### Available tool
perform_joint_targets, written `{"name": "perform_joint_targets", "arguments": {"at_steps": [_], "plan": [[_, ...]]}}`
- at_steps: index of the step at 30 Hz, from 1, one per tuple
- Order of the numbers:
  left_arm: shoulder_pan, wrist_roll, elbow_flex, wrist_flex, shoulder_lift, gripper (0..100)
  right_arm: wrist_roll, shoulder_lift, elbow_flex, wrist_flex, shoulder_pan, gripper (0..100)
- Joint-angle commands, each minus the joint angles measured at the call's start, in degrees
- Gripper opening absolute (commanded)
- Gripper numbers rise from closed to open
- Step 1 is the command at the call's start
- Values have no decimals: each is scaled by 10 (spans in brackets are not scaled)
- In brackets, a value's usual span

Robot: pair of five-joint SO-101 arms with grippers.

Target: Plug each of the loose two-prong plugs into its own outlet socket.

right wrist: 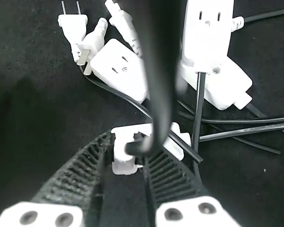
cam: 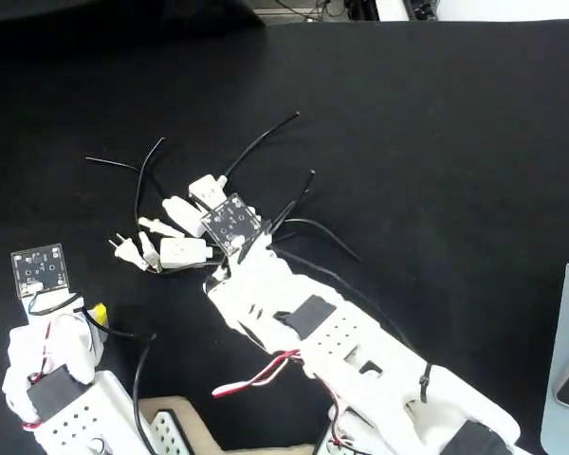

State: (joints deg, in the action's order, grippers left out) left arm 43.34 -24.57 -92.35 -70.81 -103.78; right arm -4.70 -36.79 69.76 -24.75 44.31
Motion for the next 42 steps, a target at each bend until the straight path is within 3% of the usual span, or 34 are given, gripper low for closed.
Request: {"name": "perform_joint_targets", "arguments": {"at_steps": [1, 17, 35, 42], "plan": [[-7, 1, 2, 11, -5, 289, -4, -4, 17, 46, 6, 11], [-7, 1, 2, 11, -5, 289, -4, -3, 39, 80, 39, 11], [-7, 1, -2, 11, -5, 289, 18, -1, 38, 106, -4, 11], [-7, 1, -2, 11, -5, 289, 18, 76, 29, 138, -2, 11]]}}
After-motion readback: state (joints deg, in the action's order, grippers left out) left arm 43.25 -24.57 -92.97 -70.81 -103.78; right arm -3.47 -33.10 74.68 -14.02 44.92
